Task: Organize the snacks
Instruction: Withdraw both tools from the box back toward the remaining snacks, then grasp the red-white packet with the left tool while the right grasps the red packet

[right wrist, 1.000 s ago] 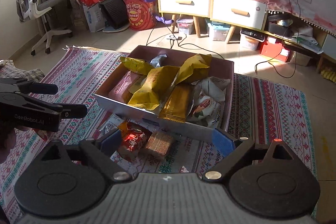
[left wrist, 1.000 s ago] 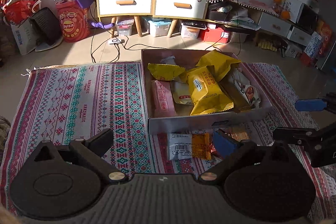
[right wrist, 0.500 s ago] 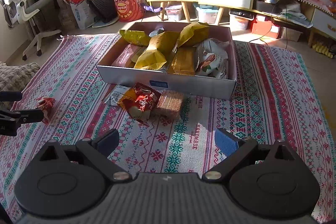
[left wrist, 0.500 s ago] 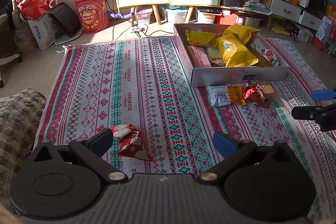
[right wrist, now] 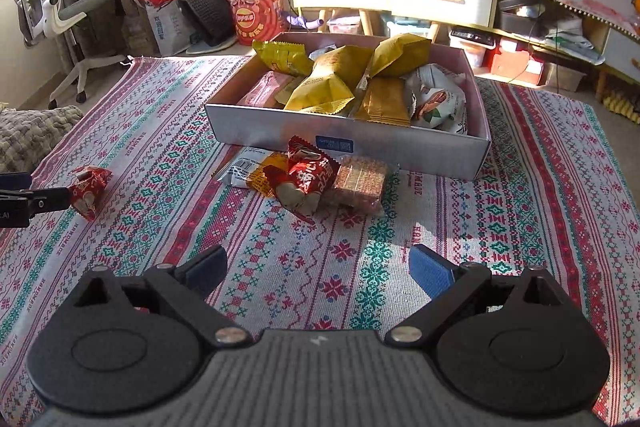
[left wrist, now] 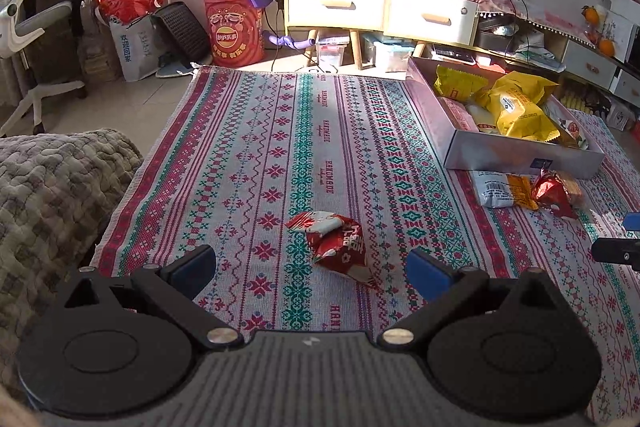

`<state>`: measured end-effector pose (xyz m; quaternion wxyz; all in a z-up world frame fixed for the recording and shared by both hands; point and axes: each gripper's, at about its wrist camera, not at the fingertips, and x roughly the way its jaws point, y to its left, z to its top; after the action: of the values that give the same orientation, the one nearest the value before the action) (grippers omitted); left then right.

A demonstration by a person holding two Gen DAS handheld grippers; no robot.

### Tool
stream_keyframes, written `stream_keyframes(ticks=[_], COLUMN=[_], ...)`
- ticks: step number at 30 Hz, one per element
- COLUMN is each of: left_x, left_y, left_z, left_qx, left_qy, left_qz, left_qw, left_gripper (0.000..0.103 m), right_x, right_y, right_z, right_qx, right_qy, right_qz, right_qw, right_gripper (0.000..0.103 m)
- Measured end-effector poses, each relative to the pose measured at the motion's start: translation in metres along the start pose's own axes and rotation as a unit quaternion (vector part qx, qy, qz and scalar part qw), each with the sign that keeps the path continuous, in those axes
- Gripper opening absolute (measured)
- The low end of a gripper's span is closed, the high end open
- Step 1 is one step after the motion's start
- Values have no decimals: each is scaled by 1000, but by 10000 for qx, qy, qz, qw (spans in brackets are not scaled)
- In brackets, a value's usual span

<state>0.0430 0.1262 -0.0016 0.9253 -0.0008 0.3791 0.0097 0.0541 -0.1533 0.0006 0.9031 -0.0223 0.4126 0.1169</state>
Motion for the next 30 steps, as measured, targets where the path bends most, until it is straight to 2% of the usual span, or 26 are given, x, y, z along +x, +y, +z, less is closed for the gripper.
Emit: stream_keyframes(ticks=[7, 17, 21, 24, 27, 30], left_x=[7, 17, 21, 25, 30, 32], left_y=[-5, -12, -11, -10, -8, -6], left_z=[-6, -6, -6, -7, -7, -7], left_qx=[199, 294, 208, 167, 30, -137], left_qy=[1, -105, -66, -20, 99, 122], left_qz=[123, 35, 41, 48, 44, 45], left_qw=[9997, 9995, 9998, 9998, 9999, 9998], left_gripper=[103, 102, 100, 93, 85, 83], right_x=[0, 10, 22, 30, 35, 37], right_y=[1, -3, -1, 3, 9, 13], right_z=[1, 17, 25, 26, 25, 22], right_qx=[-121, 137, 73, -38, -223, -409], right_qy=[-382, -782, -788, -704, -667, -666], right_qz=[-123, -119, -59, -44, -97, -268], right_qw=[9991, 9968, 9968, 9975, 9975, 9966], right_gripper=[96, 93, 85, 80, 75, 67])
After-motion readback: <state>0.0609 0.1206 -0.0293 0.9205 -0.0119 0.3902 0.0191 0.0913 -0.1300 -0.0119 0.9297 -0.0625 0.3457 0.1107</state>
